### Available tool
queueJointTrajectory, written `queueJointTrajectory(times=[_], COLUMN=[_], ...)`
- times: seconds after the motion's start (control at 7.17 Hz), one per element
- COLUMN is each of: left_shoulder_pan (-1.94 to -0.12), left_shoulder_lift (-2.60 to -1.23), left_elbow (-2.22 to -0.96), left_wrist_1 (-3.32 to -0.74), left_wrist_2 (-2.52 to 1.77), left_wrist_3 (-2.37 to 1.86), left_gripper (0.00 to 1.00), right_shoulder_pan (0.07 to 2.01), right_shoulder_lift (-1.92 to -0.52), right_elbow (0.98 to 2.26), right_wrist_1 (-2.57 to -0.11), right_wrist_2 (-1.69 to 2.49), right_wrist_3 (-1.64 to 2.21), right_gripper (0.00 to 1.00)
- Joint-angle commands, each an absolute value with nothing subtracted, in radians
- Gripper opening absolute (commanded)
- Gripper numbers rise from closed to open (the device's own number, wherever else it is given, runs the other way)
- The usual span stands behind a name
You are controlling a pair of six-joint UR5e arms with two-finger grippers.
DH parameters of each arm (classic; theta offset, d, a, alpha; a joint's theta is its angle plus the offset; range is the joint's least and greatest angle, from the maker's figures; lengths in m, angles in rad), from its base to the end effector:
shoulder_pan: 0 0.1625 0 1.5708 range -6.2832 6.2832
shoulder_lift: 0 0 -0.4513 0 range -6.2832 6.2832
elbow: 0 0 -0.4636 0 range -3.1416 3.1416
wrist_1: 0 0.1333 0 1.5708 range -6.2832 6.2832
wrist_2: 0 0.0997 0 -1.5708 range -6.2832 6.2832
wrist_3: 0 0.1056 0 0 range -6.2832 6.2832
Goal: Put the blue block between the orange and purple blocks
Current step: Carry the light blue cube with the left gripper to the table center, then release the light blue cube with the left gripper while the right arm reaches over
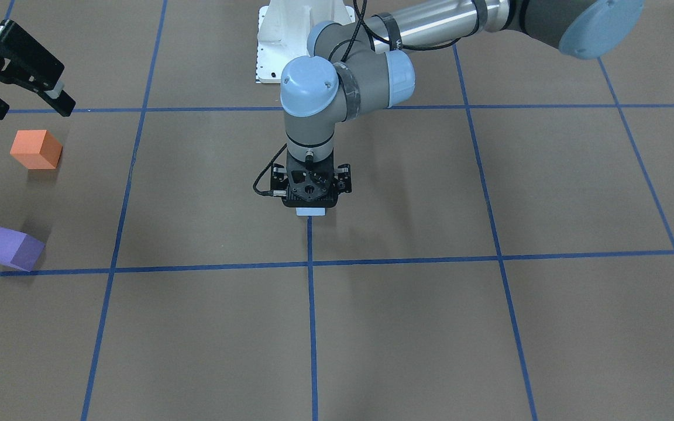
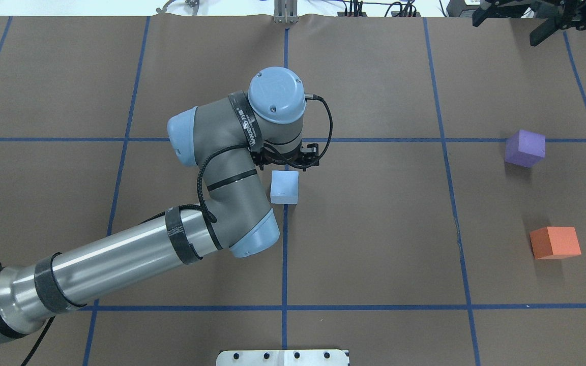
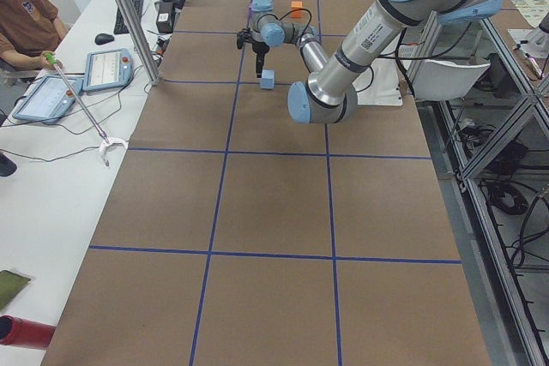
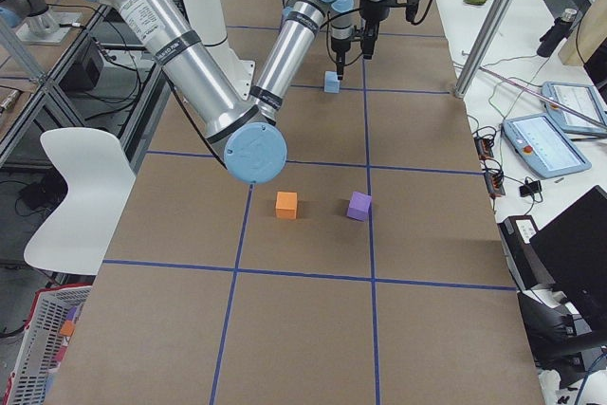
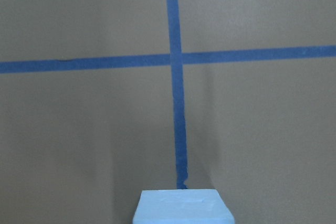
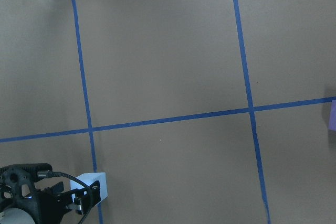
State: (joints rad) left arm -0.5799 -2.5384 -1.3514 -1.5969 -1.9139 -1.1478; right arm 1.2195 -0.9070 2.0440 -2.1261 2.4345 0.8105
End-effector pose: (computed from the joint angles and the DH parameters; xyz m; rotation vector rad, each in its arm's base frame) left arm 0.6593 -0.5488 0.1045 0.0828 0.8281 -0.0149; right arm -0.1546 -0.5759 0.0998 -0.0049 -0.9984 0.1694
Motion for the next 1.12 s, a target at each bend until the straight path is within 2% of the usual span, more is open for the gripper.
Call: queueJointTrajectory(times=[0.0, 0.42, 0.7, 0.98], left_shoulder_pan=[-0.717, -0.906, -1.007, -1.113], left_shoulder_lift=[-2.496, -2.248, -2.125, -2.048], left_elbow=[-1.418, -1.673, -1.709, -1.721], left_wrist_1=[-1.556, -1.462, -1.462, -1.462], left_wrist_2=[-2.076, -2.131, -2.153, -2.206], left_wrist_3=[-1.090, -0.867, -0.683, -0.535], left_gripper=[1.00, 1.00, 1.00, 1.00], right_shoulder_pan=[1.154, 0.912, 0.722, 0.628], right_shoulder_lift=[-0.839, -0.723, -0.646, -0.638], right_elbow=[2.040, 1.995, 1.878, 1.672], right_wrist_1=[-2.126, -2.125, -2.068, -1.819], right_wrist_2=[2.412, 2.239, 2.032, 1.982], right_wrist_3=[0.927, 1.037, 1.135, 1.247], right_gripper=[1.00, 1.00, 1.00, 1.00])
